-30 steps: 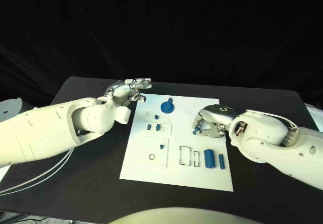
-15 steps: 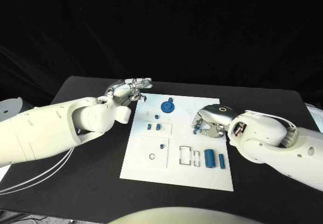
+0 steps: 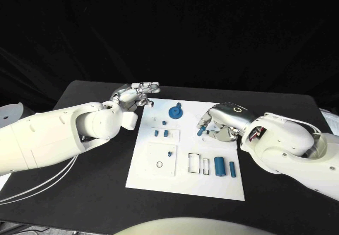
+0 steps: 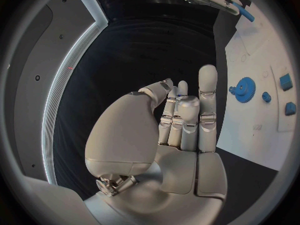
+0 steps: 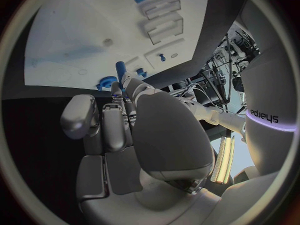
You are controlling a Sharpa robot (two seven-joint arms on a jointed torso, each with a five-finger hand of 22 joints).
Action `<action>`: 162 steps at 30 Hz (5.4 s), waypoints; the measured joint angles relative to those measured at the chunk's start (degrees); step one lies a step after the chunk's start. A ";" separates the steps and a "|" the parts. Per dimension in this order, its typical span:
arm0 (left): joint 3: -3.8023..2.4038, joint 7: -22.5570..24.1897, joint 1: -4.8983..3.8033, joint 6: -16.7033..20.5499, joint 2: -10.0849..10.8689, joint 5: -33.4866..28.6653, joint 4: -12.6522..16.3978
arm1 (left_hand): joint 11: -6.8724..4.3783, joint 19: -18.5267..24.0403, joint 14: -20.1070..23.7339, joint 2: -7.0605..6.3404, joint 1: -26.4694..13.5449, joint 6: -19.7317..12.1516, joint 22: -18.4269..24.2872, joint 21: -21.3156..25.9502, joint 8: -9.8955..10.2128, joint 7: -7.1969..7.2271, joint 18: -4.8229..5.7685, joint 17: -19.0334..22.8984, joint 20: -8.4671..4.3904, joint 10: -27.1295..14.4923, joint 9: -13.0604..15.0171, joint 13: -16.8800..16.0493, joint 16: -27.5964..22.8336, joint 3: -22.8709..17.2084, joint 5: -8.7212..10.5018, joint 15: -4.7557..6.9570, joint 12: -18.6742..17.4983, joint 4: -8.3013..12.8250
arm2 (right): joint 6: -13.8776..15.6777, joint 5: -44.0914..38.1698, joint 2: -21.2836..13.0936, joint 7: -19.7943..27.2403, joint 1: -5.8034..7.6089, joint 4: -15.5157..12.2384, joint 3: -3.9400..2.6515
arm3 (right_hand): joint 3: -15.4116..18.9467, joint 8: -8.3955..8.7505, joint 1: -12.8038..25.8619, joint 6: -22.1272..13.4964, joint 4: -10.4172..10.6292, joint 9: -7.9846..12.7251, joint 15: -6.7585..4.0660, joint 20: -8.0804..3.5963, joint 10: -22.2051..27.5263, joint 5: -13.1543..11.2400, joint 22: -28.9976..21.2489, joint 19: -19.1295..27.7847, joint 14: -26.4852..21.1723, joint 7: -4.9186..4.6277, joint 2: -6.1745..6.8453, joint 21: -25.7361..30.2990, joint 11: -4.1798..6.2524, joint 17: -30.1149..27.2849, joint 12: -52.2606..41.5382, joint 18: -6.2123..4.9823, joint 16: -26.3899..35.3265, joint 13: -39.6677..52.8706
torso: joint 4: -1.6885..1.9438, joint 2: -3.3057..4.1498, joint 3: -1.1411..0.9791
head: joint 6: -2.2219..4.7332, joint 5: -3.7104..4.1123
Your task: Assemble the parts on the task board
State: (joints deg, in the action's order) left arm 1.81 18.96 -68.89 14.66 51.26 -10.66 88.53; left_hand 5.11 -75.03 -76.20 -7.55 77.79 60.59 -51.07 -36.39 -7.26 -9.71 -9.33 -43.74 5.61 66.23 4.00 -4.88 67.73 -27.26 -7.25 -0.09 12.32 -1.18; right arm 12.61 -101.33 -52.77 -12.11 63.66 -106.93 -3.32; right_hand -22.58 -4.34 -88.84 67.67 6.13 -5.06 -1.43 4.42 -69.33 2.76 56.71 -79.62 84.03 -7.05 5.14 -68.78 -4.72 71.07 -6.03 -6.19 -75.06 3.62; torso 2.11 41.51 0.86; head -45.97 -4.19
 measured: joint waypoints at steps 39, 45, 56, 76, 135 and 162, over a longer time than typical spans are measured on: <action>-0.01 -0.03 0.21 -0.40 -0.79 0.03 -0.02 | 0.00 0.00 0.00 0.00 0.00 0.00 -0.01 0.00 0.00 0.00 0.00 -0.01 0.00 0.00 0.00 0.02 0.00 0.00 0.00 0.00 0.00 0.00 | -2.51 0.58 15.40 4.13 -8.41 5.08 1.27 | -2.46 0.44 0.78 -0.02 -1.45 0.11 0.00 0.00 0.00 0.02 -0.09 0.01 0.00 0.02 0.78 0.00 0.00 0.03 1.10 0.00 0.04 0.22 | 0.14 0.03 0.11 | -1.13 -2.10; -0.01 -0.04 0.22 -0.45 -0.88 0.03 -0.06 | 0.00 0.00 0.00 0.00 0.00 0.00 -0.01 0.00 0.00 0.00 0.00 -0.02 0.00 0.00 0.00 0.02 0.00 0.00 0.00 0.00 0.00 0.00 | -2.75 0.59 16.31 4.46 -8.43 6.15 1.28 | -2.46 0.50 0.93 -0.09 -1.45 0.03 0.00 0.00 0.00 0.02 -0.09 0.01 0.00 0.08 0.93 0.01 0.00 0.03 1.22 0.00 0.04 0.21 | 0.19 0.03 0.10 | -1.19 -2.14; -0.01 -0.05 0.22 -0.51 -0.85 0.04 -0.09 | 0.00 0.00 0.00 0.00 0.00 0.00 -0.01 0.00 0.00 0.00 0.00 -0.02 0.00 0.00 0.00 0.02 0.00 0.00 0.00 0.00 0.00 0.00 | -2.27 0.29 16.94 4.38 -8.61 7.36 1.28 | -2.60 0.73 1.02 0.09 -1.31 0.08 0.00 0.00 -0.03 0.02 -0.09 0.01 0.00 -0.12 0.99 0.01 -0.03 0.02 1.22 0.01 -0.17 0.22 | 0.22 0.03 0.10 | -1.30 -2.31; 0.00 -0.15 0.22 -0.67 -0.66 0.05 -0.08 | 0.00 0.00 0.00 0.00 0.00 -0.22 0.07 0.29 0.00 0.21 0.00 0.05 0.00 0.00 0.00 0.03 0.00 0.00 0.00 0.00 0.00 0.00 | -1.90 -1.14 16.04 3.34 -8.89 6.02 1.41 | -2.76 0.60 1.71 -0.01 -1.47 0.03 0.00 0.00 -0.75 -0.13 -0.09 0.01 0.00 -0.19 1.05 0.01 0.54 0.05 1.31 0.00 -0.17 0.14 | 0.14 0.00 0.10 | -1.53 -2.54; 0.00 -0.53 0.21 -0.85 -0.36 0.06 0.14 | 0.20 0.00 0.00 0.00 0.00 -0.42 0.15 0.29 0.00 0.00 0.00 0.21 0.00 -0.20 0.00 0.04 0.00 0.16 0.00 0.00 0.31 0.16 | -4.34 -3.53 17.53 -1.68 -8.51 6.36 1.61 | 16.50 0.82 6.94 -22.37 3.67 1.49 2.46 2.25 17.17 0.35 -14.94 4.74 -0.01 -0.57 2.72 10.87 -2.09 -8.72 -0.89 -1.34 6.06 0.35 | 0.15 -0.02 0.10 | -1.60 -2.55; 0.26 -0.70 0.28 -1.03 0.14 0.07 1.22 | 0.20 0.00 0.00 0.00 0.00 -0.42 0.23 0.57 0.00 0.00 0.00 0.26 0.00 -0.20 0.00 0.00 0.00 0.15 0.00 0.00 0.31 0.16 | 8.66 19.86 -11.74 -10.11 -5.83 -6.37 1.54 | 26.18 -6.36 15.70 -6.40 10.32 -1.50 -2.28 -2.30 -11.54 14.10 12.76 -4.12 0.00 1.81 1.08 -9.28 4.62 3.88 -61.33 1.57 -10.59 56.94 | -2.66 -1.01 -0.18 | -0.16 2.50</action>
State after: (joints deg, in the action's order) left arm 2.07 18.26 -68.61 13.63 51.40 -10.58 89.74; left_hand 5.31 -75.03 -76.20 -7.55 77.79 60.17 -50.83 -35.82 -7.26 -9.70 -9.33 -43.48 5.61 66.03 4.00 -4.88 67.73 -27.10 -7.25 -0.09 12.63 -1.02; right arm 21.26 -81.47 -64.51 -22.21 57.83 -113.30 -1.78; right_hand 3.60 -10.69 -73.14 61.27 16.45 -6.55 -3.71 2.12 -80.87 16.86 69.47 -83.74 84.03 -5.24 6.22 -78.07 -0.11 74.95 -67.36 -4.62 -85.65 60.56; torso -0.55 40.51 0.68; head -46.13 -1.69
